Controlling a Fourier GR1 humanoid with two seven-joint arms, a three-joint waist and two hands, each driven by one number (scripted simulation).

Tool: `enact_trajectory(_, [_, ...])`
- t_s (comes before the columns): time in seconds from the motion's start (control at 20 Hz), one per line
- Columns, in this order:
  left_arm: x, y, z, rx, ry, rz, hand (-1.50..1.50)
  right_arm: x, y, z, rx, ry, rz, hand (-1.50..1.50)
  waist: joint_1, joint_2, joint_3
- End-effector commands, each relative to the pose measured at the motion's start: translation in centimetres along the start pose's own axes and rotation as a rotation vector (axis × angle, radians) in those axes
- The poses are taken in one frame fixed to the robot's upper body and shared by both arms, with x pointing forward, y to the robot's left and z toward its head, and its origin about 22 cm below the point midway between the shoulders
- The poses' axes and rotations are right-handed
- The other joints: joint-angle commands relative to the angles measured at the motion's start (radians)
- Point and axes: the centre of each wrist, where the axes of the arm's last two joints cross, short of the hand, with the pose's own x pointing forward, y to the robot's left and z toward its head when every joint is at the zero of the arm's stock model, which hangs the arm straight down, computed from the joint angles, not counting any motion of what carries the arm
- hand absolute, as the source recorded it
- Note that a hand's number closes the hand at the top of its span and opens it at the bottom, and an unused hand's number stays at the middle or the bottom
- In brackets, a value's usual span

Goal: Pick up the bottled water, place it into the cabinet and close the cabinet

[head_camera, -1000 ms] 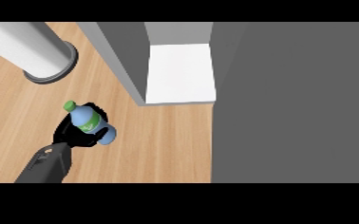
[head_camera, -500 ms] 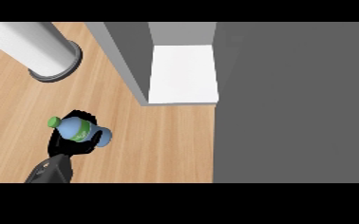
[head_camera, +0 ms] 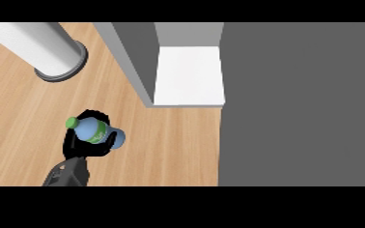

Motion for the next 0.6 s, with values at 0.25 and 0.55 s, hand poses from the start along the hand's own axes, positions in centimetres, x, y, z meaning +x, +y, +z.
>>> enact_trajectory(0.25, [2.2,-7.9,-3.5,-0.101,-0.013,0.025,1.50,2.7,2.8,-0.5,0.044,-0.094,-0.027,-1.50,-0.003,-0.003,0.000])
enact_trajectory(0.55, [4.6,-13.8,-4.7,-0.117,-0.044,-0.026,1.50,3.0,2.2,-1.0,0.044,-0.068,-0.021,-1.50,-0.005,0.001,-0.001])
